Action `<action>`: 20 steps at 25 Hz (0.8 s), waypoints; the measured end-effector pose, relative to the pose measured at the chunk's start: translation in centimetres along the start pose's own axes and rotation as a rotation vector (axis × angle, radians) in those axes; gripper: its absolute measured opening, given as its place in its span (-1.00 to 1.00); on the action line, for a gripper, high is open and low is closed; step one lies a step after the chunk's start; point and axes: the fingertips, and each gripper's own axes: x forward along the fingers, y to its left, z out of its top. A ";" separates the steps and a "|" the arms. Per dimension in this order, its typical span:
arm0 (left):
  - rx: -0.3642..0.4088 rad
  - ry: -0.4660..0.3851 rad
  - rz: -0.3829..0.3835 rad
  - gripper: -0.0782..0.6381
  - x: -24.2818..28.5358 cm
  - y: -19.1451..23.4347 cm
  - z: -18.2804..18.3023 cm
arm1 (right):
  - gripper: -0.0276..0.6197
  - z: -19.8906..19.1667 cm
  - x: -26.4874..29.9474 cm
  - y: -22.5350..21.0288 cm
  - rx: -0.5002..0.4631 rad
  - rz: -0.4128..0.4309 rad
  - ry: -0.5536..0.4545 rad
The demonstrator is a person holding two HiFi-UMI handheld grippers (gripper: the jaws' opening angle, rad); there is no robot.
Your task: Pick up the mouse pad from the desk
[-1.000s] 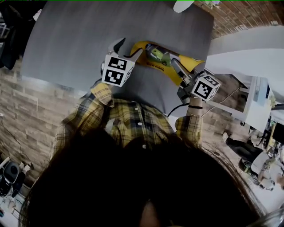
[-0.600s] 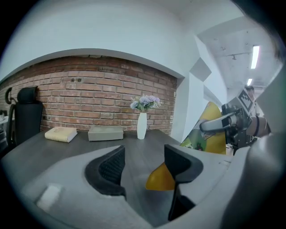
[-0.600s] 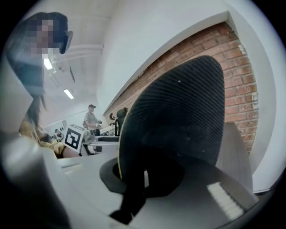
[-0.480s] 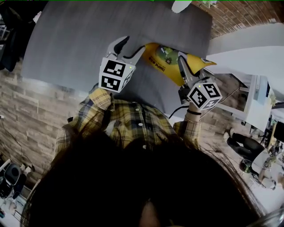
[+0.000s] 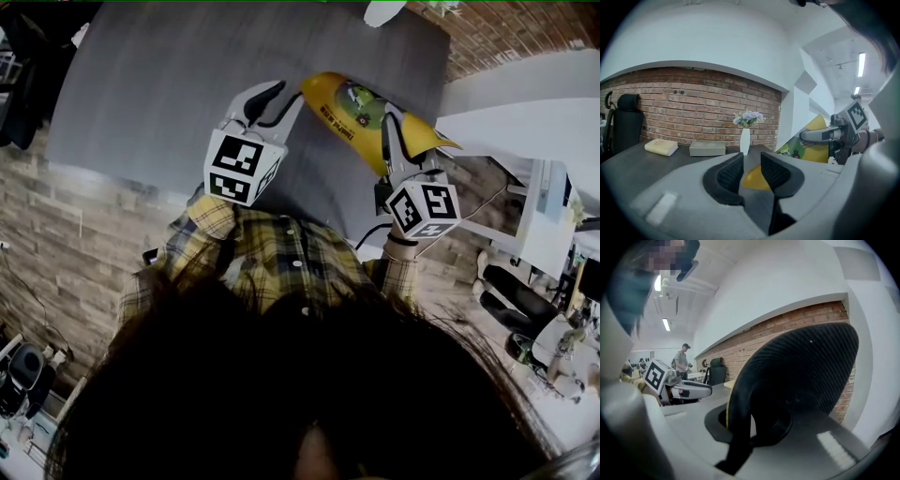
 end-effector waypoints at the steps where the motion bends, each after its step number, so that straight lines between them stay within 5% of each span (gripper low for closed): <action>1: 0.000 -0.002 0.002 -0.49 -0.1 0.0 0.0 | -0.87 -0.1 0.0 0.1 -0.011 -0.006 0.003; 9: 0.009 -0.008 0.019 -0.77 -0.5 0.0 0.3 | -0.87 -0.4 -0.7 -0.1 -0.018 -0.056 -0.006; 20: 0.014 0.012 0.017 -0.78 -0.4 -0.2 -0.3 | -0.87 -0.9 -1.1 -0.5 -0.040 -0.089 -0.004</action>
